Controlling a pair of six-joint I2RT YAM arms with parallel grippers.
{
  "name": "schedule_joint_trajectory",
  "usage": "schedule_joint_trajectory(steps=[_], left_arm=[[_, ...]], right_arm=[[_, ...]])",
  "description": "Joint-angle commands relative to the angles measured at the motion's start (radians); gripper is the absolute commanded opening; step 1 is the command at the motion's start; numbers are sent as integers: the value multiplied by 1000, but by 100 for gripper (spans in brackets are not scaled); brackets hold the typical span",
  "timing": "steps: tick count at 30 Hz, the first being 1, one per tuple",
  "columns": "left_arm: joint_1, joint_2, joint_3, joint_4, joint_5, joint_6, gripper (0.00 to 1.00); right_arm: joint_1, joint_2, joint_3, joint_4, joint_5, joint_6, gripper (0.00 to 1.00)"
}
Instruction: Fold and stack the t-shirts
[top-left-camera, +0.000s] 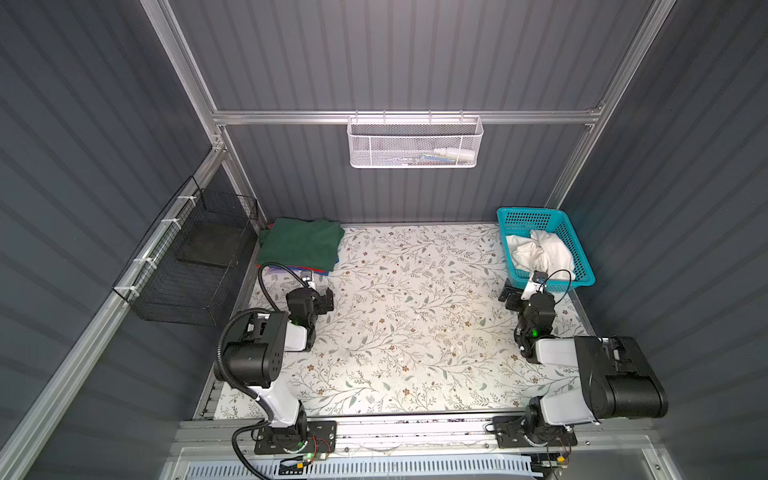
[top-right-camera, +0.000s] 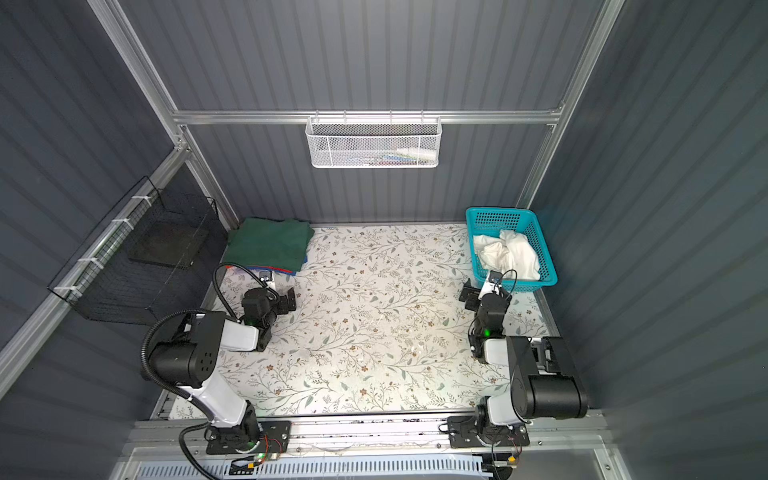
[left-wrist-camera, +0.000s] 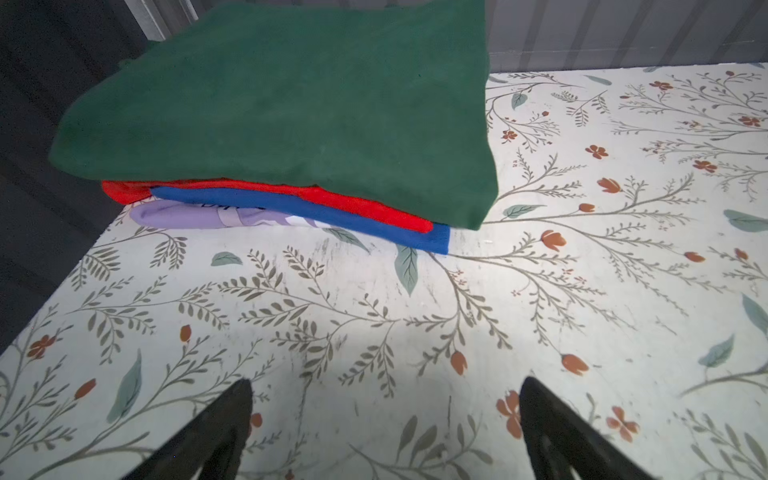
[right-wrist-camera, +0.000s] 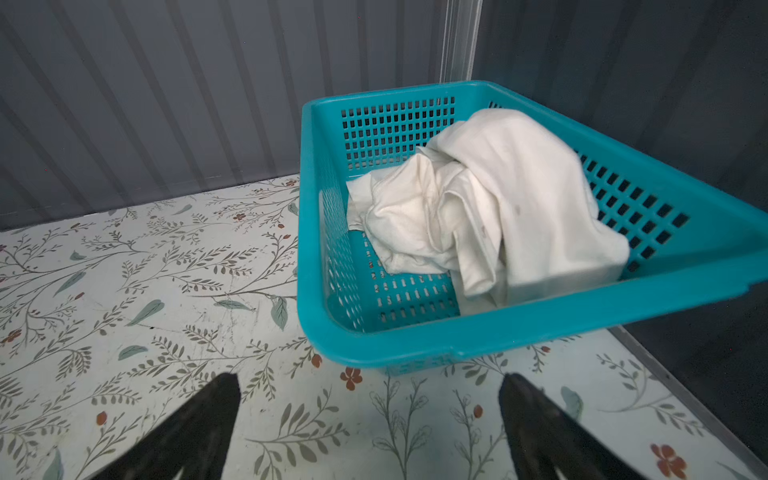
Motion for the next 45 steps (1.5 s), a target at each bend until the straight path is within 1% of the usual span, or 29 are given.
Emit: schedule_joint_trajectory(steps=[1,28,31,33,35,38,39,40,42,44,45], left_arm=[[-4,5,2,11,7,20,100],[2,4,7,3,-6,8,100],[0,2,-4,23,-25,9,100],[-11,-29,-25,45,-49,11,100],[-16,-98,-41,9,-39,20,100],[-17,-201,13,-217,-14,-11,100],[-19,-218,24,-252,-3,-16,100],[-23,-238,27,-271,13,-16,100],[-34,-269,16,-275,15,-20,100],[-43,-297,5,-276,36,-48,100],[-53,-308,5,-282,46,-52,100]], right_arm=[[0,5,-3,13,6,-6,99],[-7,3,-4,10,-5,-5,99],[25,2,-16,43,38,-34,99],[49,-12,-43,83,69,-53,99],[62,-27,-81,142,83,-64,99],[74,-27,-101,194,94,-78,99],[73,-30,-98,187,93,-79,99],[74,-43,-89,164,95,-81,99],[110,-116,-44,27,144,-109,99],[132,-230,43,-222,135,-128,99],[132,-274,85,-327,141,-87,99]])
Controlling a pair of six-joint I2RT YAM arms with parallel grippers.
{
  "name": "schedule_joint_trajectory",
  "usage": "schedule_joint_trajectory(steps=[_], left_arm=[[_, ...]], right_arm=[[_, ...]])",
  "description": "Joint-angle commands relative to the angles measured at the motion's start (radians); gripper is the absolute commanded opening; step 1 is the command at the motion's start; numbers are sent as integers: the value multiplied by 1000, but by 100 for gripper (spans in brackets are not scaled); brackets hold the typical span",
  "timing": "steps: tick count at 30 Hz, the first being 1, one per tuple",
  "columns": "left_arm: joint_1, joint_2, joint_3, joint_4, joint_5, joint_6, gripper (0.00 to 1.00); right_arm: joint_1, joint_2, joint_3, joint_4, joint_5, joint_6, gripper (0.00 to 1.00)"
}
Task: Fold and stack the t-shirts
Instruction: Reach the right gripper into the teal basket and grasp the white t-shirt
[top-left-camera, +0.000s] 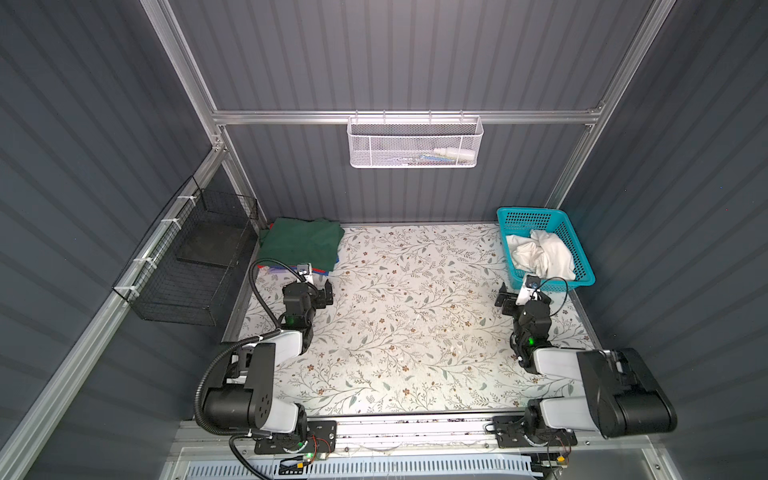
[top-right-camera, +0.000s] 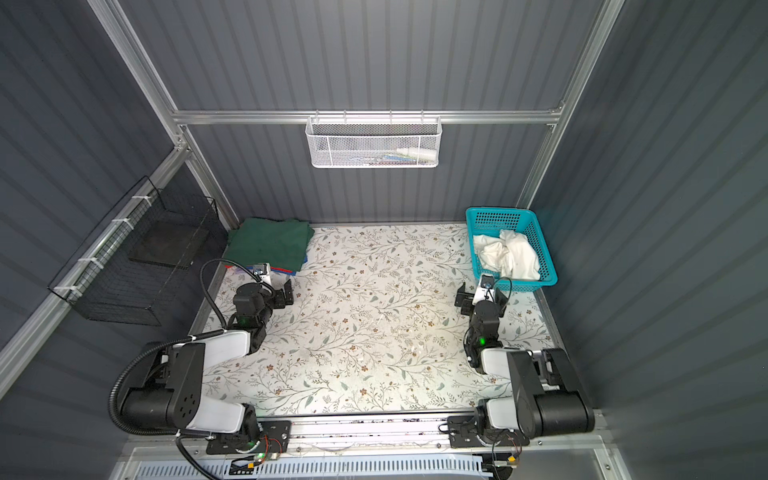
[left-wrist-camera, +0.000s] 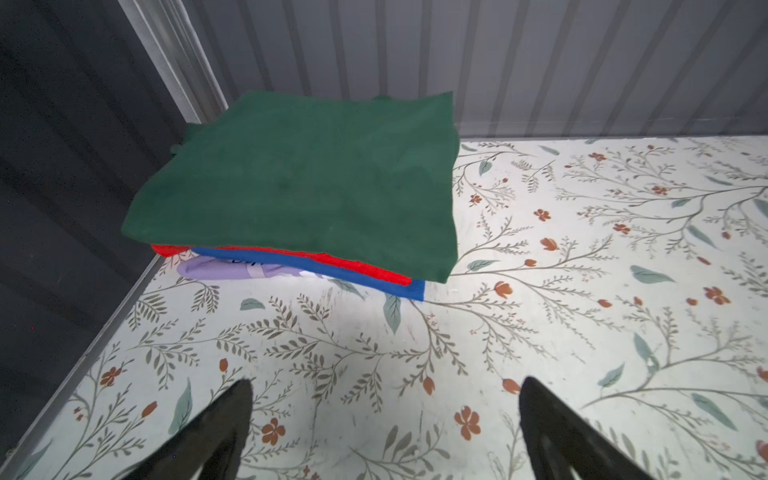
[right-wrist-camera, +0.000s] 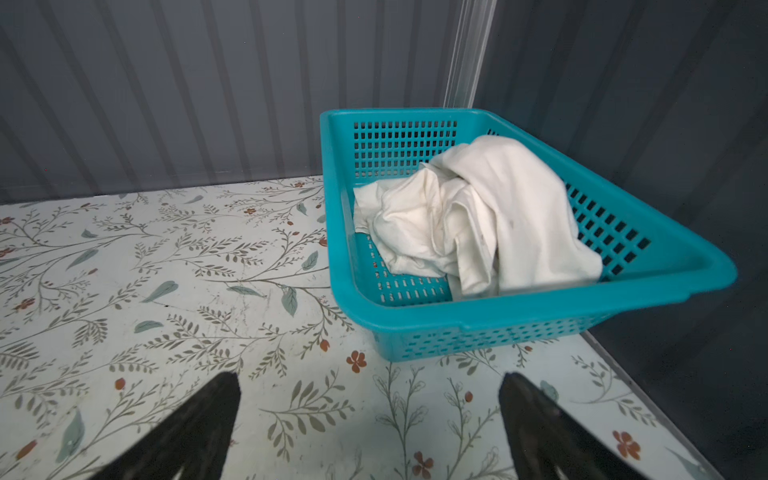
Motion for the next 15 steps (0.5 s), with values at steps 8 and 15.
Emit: schedule_joint_trajectory(steps=[8,15], left_arm=[[-123,-169,145,-401,-23,-90,100],[-125,-160,321,-708,166,-145,100]], right_arm=[[2,-225,488,-968,38,356,99],[-189,58,891,-1471,-20,550,99]])
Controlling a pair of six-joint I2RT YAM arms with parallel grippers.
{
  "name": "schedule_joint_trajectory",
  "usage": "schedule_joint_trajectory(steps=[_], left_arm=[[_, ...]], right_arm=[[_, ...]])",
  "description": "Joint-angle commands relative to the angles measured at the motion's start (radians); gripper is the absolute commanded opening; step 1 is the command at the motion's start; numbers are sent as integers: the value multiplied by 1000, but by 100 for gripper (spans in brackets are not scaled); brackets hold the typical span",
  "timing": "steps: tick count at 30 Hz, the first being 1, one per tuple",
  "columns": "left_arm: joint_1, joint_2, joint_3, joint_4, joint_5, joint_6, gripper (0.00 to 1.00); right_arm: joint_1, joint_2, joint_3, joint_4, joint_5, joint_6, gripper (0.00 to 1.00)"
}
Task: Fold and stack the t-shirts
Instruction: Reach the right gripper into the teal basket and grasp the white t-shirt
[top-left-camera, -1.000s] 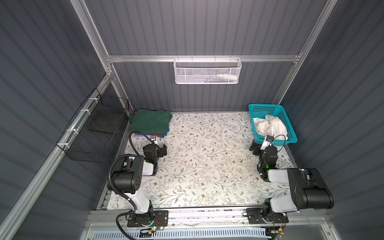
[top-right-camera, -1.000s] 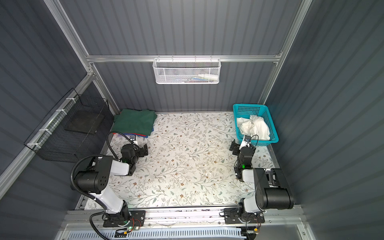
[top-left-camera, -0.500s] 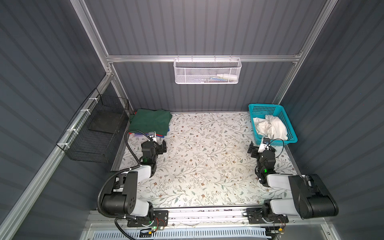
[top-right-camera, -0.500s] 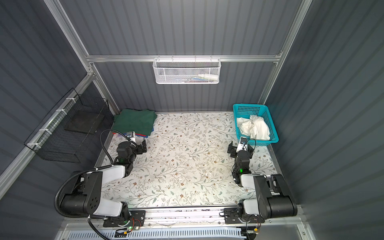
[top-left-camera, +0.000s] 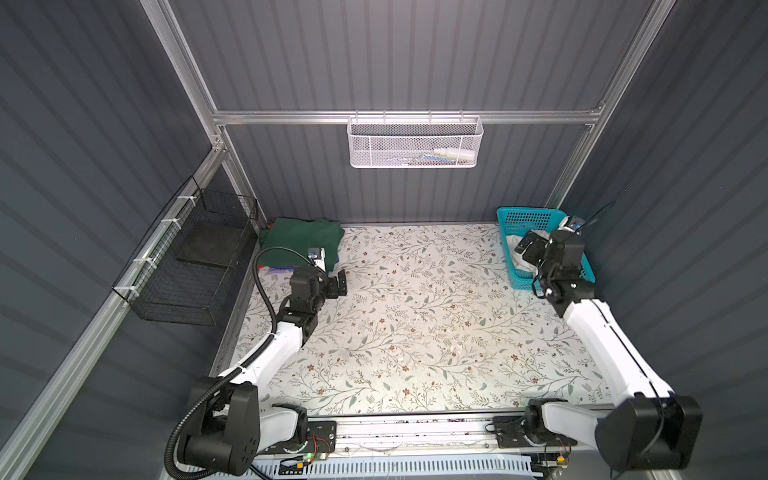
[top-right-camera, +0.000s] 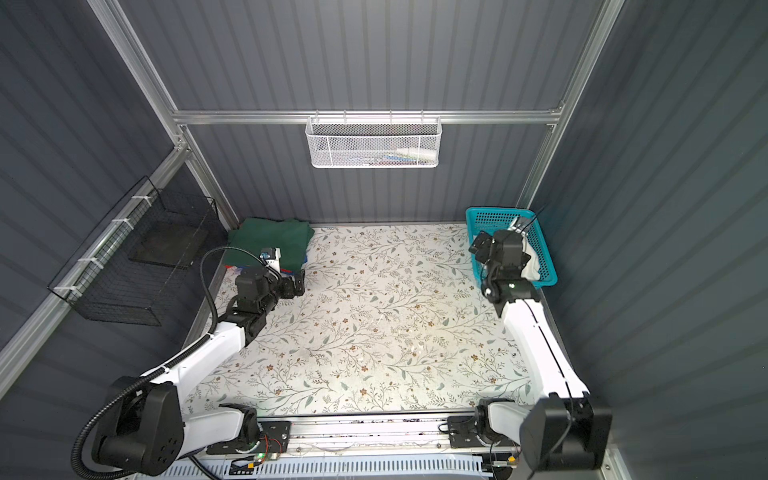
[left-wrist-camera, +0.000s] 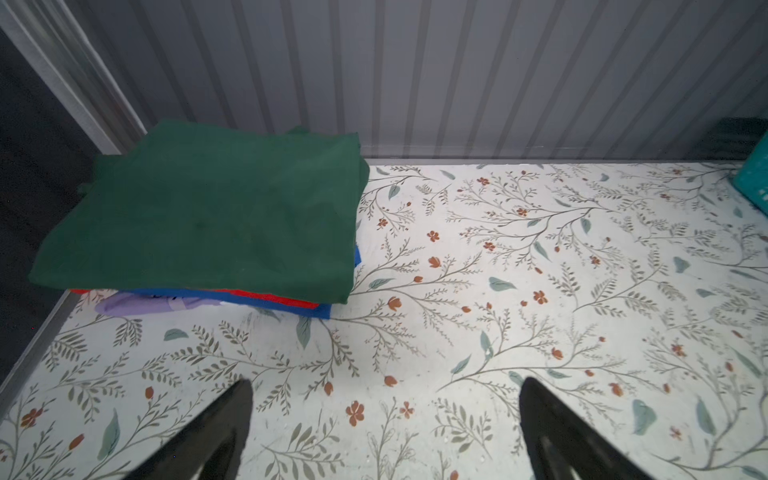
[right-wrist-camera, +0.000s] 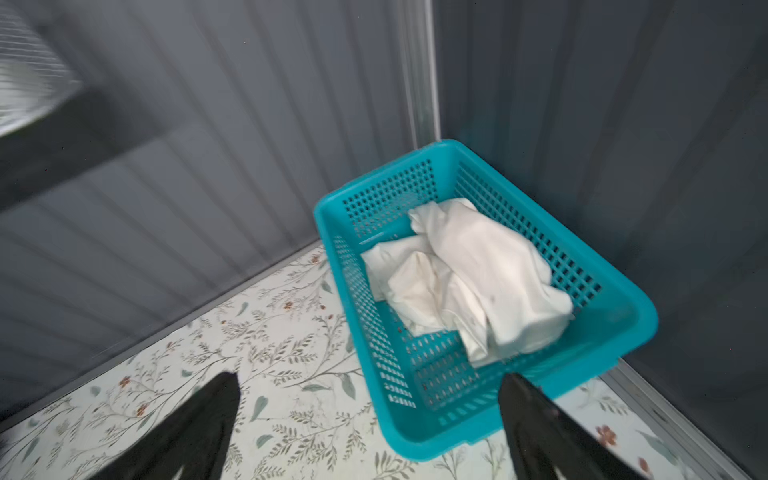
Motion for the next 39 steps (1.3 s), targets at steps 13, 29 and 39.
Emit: schedule_joint_trajectory(steps=[13,29,39], left_arm=[[-1,21,116,-237,285,-154,100],[-1,54,110,-239,270,-163,100],[-1,42,93,-207,302,-193,100]], right_arm=[[-170,593,463,-372,-78,65,99],[-169,871,691,-397,-89,-19,29],[-21,524,451,-262,144,-32,0]])
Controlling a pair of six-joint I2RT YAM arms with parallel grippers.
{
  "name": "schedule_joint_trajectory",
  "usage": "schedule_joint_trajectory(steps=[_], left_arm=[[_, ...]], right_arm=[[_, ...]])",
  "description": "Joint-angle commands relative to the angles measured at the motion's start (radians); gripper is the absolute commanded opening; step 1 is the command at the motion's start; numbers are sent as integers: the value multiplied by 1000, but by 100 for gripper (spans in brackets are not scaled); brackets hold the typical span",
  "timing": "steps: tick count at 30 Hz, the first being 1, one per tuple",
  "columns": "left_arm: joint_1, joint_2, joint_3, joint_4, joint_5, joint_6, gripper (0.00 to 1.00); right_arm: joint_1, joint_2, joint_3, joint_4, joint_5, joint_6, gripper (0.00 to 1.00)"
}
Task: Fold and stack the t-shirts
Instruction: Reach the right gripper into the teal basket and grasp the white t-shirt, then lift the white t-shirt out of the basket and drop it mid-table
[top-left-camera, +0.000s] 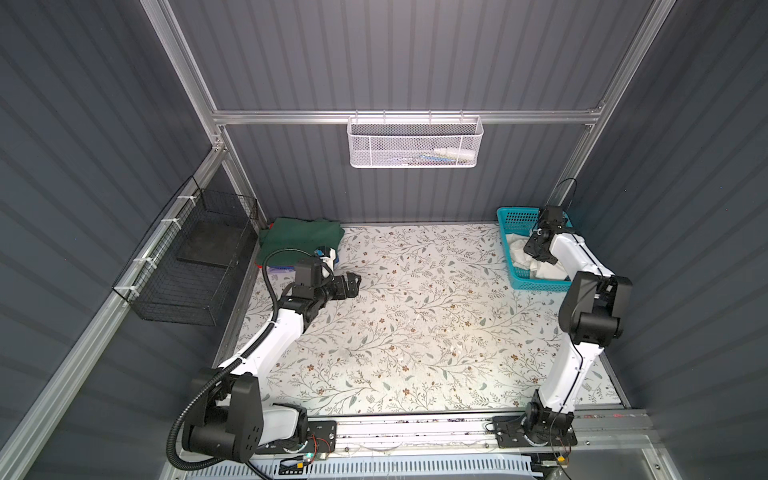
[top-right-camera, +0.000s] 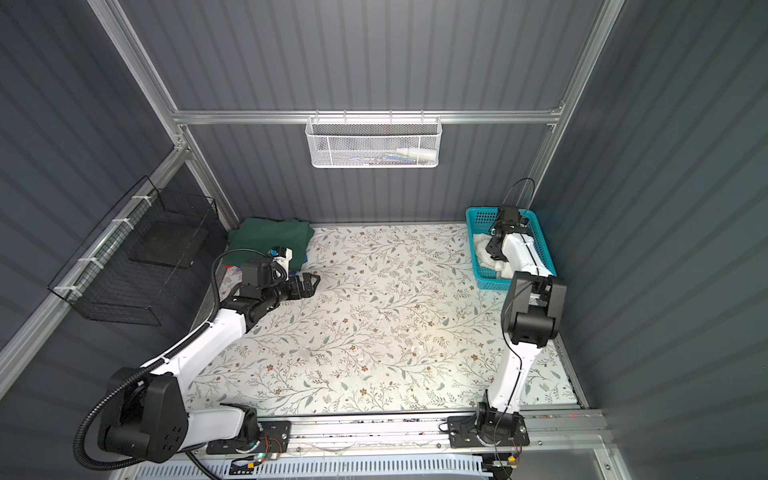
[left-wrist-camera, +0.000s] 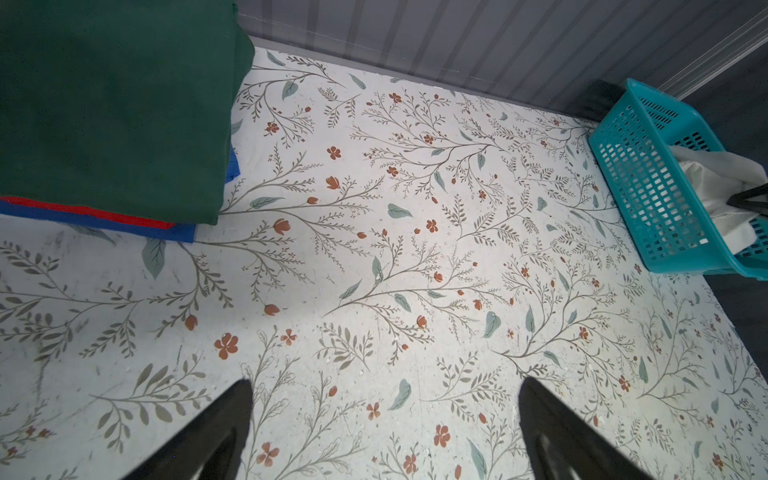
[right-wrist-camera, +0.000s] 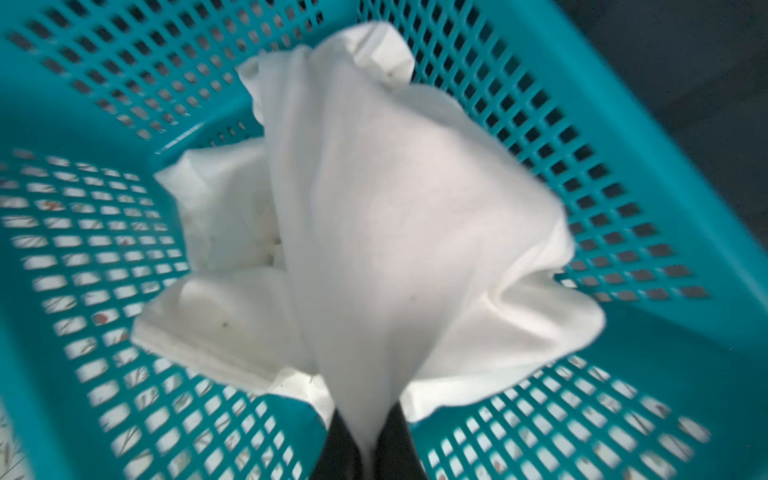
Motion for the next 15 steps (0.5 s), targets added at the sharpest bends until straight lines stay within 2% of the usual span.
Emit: schedule_joint_trajectory(steps=[1,3,5,6,10,15], left_arm=[[-1,-10,1,21,35,-13,100],[-1,-14,-9,54,93,2,100],[-3,-11,-17,81,125,-7,100],[-3,-9,-17,83,131,-12,100],[-3,-2,-10,75,170,-9,100],[-3,-5,-10,74,164,-11,100]], right_arm=[[112,-191,-136,127,195,-13,0],[207,-321,-298,286,319,-42,0],[301,-435,-431,428,362,-117,0],[335,-471,-456,440,379,-127,0],[442,-610,-435,353,457,-126,0],[593,-744,-354,350,479,-245,0]])
